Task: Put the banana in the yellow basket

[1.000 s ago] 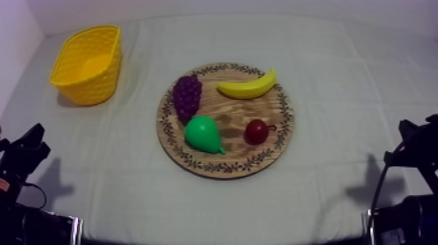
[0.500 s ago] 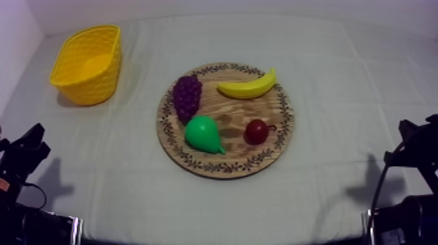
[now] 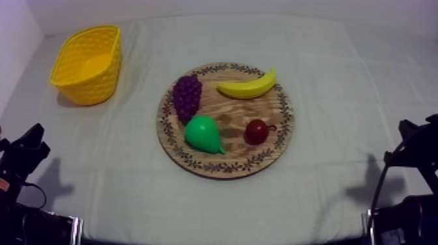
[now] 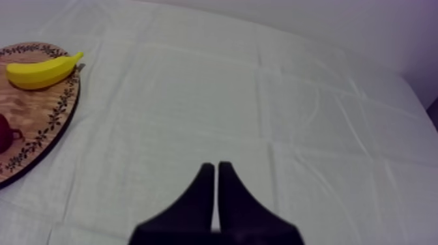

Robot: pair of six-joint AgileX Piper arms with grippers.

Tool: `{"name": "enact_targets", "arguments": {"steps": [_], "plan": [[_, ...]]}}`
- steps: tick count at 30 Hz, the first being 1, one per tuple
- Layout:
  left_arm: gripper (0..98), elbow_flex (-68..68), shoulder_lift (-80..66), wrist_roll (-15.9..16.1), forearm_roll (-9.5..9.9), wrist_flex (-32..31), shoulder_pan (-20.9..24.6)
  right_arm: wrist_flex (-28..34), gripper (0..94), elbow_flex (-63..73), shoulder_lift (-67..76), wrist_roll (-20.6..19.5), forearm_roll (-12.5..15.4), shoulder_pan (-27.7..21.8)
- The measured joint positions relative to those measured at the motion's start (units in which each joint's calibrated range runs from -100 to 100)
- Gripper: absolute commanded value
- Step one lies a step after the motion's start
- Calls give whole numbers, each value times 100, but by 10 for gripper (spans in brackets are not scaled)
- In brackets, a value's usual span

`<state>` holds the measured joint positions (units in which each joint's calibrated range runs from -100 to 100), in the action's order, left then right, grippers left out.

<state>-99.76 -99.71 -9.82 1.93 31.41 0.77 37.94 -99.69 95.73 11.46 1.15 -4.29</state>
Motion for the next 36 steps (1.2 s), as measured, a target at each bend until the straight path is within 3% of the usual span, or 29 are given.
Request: {"name": "enact_targets", "arguments": {"steps": [7,17,28,31,36], "plan": [[8,0,90,81,0,-187,-3,-22,3,0,0,0,0,0],[1,738,1616,483,7,-1751,-485,-3,3,0,0,0,0,0],[1,3062,4055,1198,41,-1837,-1412,-3,3,0,0,0,0,0],[1,3735,4792,1321,207,-1794,-1740,-3,3,0,0,0,0,0],[1,5063,5993,1194,969,-1080,-2316,-3,3,0,0,0,0,0]]}}
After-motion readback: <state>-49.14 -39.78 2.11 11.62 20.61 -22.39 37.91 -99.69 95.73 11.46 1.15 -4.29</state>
